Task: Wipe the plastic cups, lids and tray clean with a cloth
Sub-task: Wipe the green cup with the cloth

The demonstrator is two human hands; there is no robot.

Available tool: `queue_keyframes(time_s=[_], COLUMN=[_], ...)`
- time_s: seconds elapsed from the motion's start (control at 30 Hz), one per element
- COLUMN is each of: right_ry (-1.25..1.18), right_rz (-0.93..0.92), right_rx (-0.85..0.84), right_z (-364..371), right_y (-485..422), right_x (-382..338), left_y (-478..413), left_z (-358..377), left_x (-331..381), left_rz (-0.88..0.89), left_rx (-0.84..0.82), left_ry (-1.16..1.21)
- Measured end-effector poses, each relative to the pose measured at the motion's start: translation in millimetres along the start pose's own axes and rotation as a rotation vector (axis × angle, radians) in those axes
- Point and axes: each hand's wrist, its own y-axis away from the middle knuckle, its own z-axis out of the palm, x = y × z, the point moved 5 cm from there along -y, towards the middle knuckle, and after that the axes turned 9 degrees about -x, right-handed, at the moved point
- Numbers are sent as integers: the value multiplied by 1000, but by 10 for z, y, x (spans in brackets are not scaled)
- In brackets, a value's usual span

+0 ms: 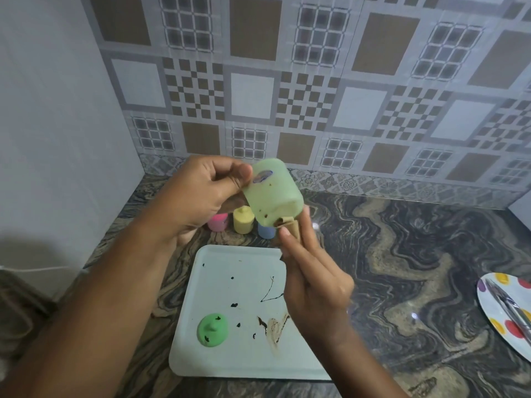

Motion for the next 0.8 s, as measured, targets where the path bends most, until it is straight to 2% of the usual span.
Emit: queue_keyframes(time_s=[0.07,0.13,0.2,0.3,0.47,0.8], right_ry=[-74,-155,-164,-39,-3,63], right_rz=[108,180,136,26,-46,-13], right_rx=[20,139,177,125,38,131], right_z=[-62,-170,-211,-151,7,-182], right_y=[10,-22,-107,-218,-104,-186], right_x=[129,156,64,-95,-129,-168], left_y=[6,19,20,23,15,33], left_z=[-74,-73,-40,45,71,126], left_x=[-28,-36,-55,-22,10,81], left_rz=[-7,-9,-27,-10,-39,42], left_rx=[46,72,99,100,72,121], left_ry=[-30,-74,-115,-182,-165,-459])
